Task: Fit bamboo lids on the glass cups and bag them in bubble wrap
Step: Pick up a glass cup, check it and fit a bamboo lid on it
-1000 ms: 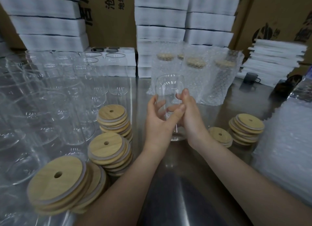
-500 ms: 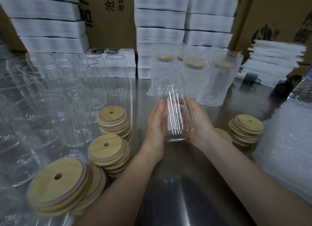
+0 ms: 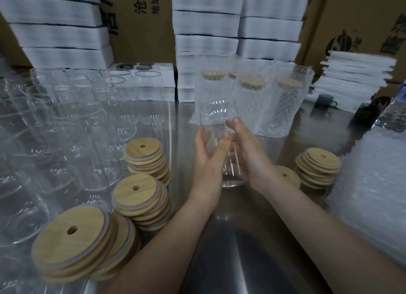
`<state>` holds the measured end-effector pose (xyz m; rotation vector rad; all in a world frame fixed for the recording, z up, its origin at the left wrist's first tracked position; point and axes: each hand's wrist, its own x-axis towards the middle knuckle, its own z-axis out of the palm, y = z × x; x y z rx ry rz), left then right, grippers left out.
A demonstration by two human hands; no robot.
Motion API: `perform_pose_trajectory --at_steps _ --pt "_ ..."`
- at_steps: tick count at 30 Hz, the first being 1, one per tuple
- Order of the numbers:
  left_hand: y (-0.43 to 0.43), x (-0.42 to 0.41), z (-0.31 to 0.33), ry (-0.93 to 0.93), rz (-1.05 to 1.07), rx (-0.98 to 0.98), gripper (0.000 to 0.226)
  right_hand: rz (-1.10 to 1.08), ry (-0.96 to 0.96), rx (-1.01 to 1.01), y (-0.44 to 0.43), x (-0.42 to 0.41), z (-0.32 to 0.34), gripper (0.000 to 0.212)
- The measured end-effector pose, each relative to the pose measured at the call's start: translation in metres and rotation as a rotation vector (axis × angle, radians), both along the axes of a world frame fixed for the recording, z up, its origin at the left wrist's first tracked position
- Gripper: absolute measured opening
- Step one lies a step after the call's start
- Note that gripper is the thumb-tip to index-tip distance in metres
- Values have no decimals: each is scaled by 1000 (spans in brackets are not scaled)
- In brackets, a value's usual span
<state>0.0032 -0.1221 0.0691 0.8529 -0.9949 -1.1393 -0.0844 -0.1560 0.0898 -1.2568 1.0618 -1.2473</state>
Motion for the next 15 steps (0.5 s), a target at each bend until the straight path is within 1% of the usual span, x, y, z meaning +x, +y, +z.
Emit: perform_pose_trajectory --at_steps 2,5,7,10,13,15 --pt "-2 3 -2 -19 48 7 83 -24 67 -62 1 6 -1 52" --pt "-3 4 -1 -46 97 -5 79 -96 135 -37 -6 6 -3 57" --pt "-2 3 0 -77 105 -25 73 -116 96 -2 -7 4 -3 56" --pt "0 3 3 -30 107 -41 69 -118 9 2 -5 -1 1 48" --pt "2 4 5 72 64 -13 62 -135 -57 0 -3 -6 2 36" --pt "1 6 6 156 16 11 63 -156 -116 11 -1 -8 2 29"
